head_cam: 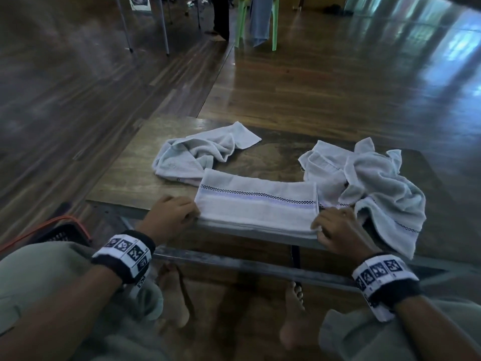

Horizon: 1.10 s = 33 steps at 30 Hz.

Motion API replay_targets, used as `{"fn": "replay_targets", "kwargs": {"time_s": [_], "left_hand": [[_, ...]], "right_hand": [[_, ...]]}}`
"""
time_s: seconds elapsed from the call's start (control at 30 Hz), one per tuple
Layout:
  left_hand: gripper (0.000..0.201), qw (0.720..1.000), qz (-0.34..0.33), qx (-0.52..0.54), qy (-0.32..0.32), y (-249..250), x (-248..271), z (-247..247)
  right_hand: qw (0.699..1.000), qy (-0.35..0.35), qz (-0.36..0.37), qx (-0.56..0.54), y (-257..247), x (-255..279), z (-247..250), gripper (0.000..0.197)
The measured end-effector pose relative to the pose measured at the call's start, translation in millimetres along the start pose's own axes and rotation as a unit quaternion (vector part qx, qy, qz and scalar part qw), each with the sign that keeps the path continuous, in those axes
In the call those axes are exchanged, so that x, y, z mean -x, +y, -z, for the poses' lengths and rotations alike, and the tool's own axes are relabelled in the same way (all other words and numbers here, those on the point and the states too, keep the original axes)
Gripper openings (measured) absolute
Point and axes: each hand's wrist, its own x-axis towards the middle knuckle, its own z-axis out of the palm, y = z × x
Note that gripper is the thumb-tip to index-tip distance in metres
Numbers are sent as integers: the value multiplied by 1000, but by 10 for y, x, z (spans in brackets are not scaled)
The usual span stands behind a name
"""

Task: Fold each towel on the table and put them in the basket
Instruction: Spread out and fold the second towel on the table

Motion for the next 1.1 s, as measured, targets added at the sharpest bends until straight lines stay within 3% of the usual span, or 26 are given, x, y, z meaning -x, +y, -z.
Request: {"fn": "replay_targets", "kwargs": {"time_s": [0.13,0.2,0.37,0.57,0.83,1.1], "left_hand": [[24,999,1,31,16,-31,57,-44],[14,1000,-4,21,18,-19,51,-31],[38,1000,-3,3,-10,0,7,-27],[41,1000,2,-19,-21,17,-17,-88],[18,999,14,5,29,-17,-13,-55],[34,998,13,-5,54,48,-53,37]], "right_hand": [[999,-13,-28,-21,-30,96,-52,12],[999,-12,-33,-20,-7,107,-52,11],[999,-30,-42,-9,13,117,-17,18],[997,-75,-5,23,32,155,-1,35],[998,-52,-19,-11,37,143,2,28],[997,5,-64,-46,31,57,80,29]]}}
